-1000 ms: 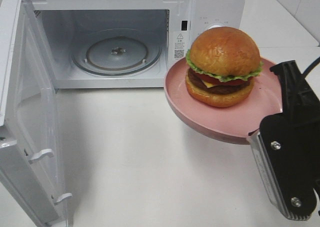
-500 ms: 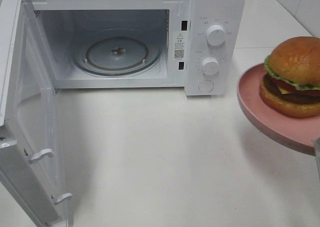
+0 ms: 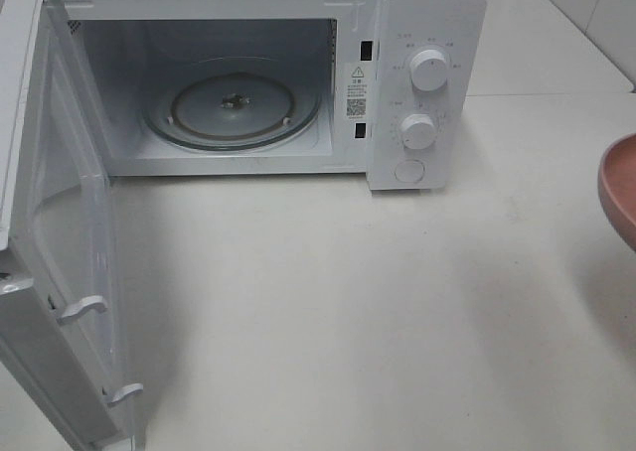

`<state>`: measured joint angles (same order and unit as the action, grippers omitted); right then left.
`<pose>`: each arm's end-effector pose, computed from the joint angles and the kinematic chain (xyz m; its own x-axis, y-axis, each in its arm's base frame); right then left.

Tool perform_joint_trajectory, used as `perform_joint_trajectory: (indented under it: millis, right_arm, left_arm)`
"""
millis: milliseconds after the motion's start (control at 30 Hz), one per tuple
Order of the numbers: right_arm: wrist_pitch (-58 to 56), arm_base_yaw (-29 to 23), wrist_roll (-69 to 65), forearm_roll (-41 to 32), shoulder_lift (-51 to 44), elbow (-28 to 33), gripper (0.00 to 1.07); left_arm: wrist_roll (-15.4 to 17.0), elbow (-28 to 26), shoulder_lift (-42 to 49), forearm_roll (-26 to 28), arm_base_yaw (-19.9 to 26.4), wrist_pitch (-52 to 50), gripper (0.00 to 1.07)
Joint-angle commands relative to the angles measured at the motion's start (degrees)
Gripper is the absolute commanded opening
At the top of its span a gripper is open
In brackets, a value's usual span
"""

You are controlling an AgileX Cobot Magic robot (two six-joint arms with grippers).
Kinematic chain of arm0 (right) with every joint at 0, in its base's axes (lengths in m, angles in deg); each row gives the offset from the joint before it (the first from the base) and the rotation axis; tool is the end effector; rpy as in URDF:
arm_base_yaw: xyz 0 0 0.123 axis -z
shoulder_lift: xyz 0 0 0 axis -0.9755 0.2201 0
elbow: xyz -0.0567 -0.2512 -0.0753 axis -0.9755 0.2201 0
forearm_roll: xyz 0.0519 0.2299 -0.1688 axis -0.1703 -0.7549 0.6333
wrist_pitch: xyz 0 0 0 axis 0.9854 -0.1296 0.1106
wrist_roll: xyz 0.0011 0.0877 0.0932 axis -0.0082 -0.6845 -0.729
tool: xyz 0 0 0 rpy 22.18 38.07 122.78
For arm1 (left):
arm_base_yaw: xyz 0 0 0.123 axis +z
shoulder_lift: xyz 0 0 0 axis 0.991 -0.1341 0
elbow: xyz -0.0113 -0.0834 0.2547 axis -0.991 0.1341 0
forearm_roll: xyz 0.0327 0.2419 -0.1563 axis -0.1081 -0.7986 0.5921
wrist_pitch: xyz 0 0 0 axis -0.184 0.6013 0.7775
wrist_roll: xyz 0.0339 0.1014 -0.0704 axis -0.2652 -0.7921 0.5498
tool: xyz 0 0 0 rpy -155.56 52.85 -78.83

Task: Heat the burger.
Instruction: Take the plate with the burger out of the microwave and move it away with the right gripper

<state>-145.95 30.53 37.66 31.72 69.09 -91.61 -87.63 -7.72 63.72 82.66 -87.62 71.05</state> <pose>0.1600 0.0670 0.1714 -0.3696 -0.9238 -0.0999 -0.7031 0.3483 -0.6199 0.0723 -0.0223 0.2855 -0.4490 0.0053 -0.8935 0.1840 0.9791 -0.0867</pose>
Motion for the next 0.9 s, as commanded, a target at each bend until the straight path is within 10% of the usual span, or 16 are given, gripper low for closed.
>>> perform_joint_trajectory:
  millis: [33,900]
  right_arm:
    - [-2.92,-0.11,-5.21,4.30,-0.52,-0.34,0.00]
    - [-8.08,-0.11,-37.64,6.82,14.67,-1.78,0.01]
  left_arm:
    - [0.11,0.23,1.03,0.11,0.11,-0.52,0.98]
    - [0.11,0.23,1.03,0.11,0.11,-0.52,0.98]
